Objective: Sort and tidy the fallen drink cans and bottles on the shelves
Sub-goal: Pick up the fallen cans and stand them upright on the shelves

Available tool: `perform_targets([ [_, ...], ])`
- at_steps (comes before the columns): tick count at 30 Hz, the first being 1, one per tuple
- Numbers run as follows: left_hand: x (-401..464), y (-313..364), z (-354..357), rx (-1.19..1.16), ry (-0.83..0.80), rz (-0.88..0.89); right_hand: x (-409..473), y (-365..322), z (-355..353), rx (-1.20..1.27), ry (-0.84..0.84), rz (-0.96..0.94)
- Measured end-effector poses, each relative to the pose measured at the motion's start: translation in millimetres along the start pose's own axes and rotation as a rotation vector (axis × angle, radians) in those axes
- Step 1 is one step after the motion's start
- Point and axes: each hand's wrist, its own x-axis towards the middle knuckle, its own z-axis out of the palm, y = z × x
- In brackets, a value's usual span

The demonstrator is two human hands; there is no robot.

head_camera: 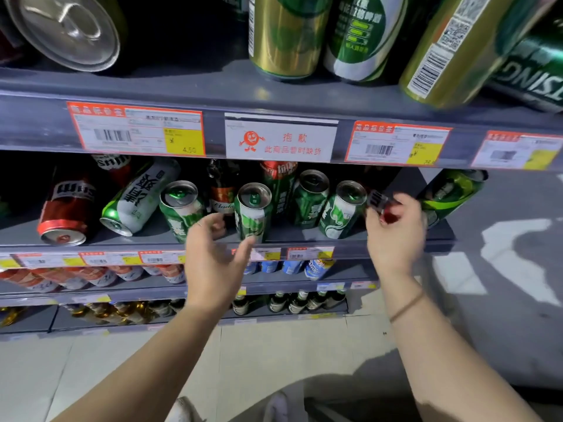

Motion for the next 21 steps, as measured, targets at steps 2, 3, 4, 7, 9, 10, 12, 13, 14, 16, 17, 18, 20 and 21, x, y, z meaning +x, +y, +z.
perform_targets([
  [2, -4, -6, -14, 0.025, 0.108, 0.023, 12, 38, -3, -0.209, -0.037, 0.085],
  [3, -4, -11, -19, 0.031, 0.156, 0.013, 17, 49, -4, -0.282, -0.078, 0.117],
  [4, -3, -14, -23, 0.027, 0.195, -0.005, 22, 56, -4, -0.339, -0.119, 0.136],
  [7, 5, -21, -29, 0.042, 0.275, -0.039, 34, 67, -2, -0.387, -0.184, 0.154],
  [9, 14, -26, -29, 0.038, 0.309, -0.049, 38, 70, 1, -0.364, -0.166, 0.157],
  [10, 18, -28, -28, 0.017, 0.312, -0.071, 38, 72, 2, -0.351, -0.157, 0.154],
  [12, 27, -32, -25, 0.015, 0.285, -0.126, 37, 74, 4, -0.335, -0.146, 0.124],
  [13, 32, -34, -25, 0.038, 0.252, -0.144, 36, 74, 4, -0.324, -0.130, 0.101],
  [14, 36, -38, -24, 0.049, 0.220, -0.156, 34, 74, 4, -0.305, -0.123, 0.081],
  [16, 45, -44, -22, 0.021, 0.177, -0.190, 31, 72, 4, -0.226, -0.139, 0.058],
  [17, 47, -45, -20, 0.003, 0.175, -0.217, 31, 72, 5, -0.149, -0.151, 0.051],
  [18, 49, -46, -19, -0.007, 0.178, -0.246, 30, 68, 4, -0.042, -0.163, 0.051],
  [20, 49, -44, -16, 0.003, 0.195, -0.281, 34, 57, 2, 0.177, -0.124, 0.032],
  [21, 48, -42, -15, 0.011, 0.204, -0.285, 38, 51, 0, 0.237, -0.085, 0.008],
])
